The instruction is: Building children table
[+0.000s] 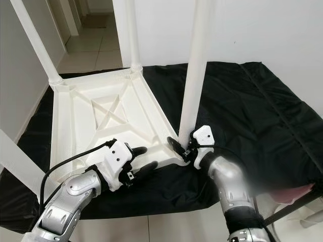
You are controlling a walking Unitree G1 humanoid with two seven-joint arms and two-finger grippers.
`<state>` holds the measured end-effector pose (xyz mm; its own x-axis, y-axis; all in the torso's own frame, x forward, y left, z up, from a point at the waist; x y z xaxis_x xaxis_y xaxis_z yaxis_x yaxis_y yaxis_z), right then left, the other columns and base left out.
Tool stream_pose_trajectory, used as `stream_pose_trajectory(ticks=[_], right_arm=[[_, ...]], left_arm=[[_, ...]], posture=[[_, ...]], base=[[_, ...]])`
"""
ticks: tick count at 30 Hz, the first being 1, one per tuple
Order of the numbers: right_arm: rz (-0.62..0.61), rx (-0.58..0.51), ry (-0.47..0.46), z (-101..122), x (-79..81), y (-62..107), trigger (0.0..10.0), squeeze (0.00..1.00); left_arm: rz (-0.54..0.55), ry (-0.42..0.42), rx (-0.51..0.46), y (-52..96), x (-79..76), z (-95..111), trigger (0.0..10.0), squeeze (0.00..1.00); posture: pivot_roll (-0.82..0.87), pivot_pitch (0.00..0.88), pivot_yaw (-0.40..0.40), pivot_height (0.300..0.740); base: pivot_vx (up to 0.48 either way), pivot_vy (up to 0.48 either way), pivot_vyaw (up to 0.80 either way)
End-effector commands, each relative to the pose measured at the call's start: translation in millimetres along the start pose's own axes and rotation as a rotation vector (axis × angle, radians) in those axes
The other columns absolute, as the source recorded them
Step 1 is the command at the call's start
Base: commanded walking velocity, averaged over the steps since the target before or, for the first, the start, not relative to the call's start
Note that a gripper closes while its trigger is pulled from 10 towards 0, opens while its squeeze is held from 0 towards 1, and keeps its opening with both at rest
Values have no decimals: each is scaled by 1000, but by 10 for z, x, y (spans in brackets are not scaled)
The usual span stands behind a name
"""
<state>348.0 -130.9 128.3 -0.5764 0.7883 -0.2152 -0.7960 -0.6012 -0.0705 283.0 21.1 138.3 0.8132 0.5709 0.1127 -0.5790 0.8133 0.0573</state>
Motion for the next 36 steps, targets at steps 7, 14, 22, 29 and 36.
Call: stream_pose_trajectory(ticks=[7,14,22,29,36], right_arm=[[-116,14,-86,-120,97,41,10000,0],[-247,60,-118,-195,143,60,10000,0],[-428,73,-139,-176,69,147,10000,0],[-644,82,-100,-129,-43,265,10000,0],[-708,76,-110,-79,45,285,10000,0]], left_arm=[[9,16,20,51,-14,-90,10000,0],[19,29,18,59,-13,-112,10000,0],[29,21,15,55,23,-115,10000,0],[39,22,-4,11,64,-71,10000,0],[44,26,-7,6,63,-74,10000,0]], posture=[[-4,0,5,740],[-3,0,-4,740],[-7,0,-7,740],[-5,0,-7,740],[-11,0,0,740]], base=[[0,0,0],[0,0,0],[0,0,0],[0,0,0],[0,0,0]])
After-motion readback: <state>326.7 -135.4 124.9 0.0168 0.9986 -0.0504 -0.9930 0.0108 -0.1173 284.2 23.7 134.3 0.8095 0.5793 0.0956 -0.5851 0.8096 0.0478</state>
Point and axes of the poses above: a point about 5 cm out from each wrist's last joint towards the gripper, its own y axis pointing back from the gripper into the wrist, its own z axis along the axis of the wrist's last joint, x = y × z, the point moved 6 cm from there along -y, pointing out of the wrist towards the gripper, and after that the axes turned 5 degrees about y, right-handed, at the moved point
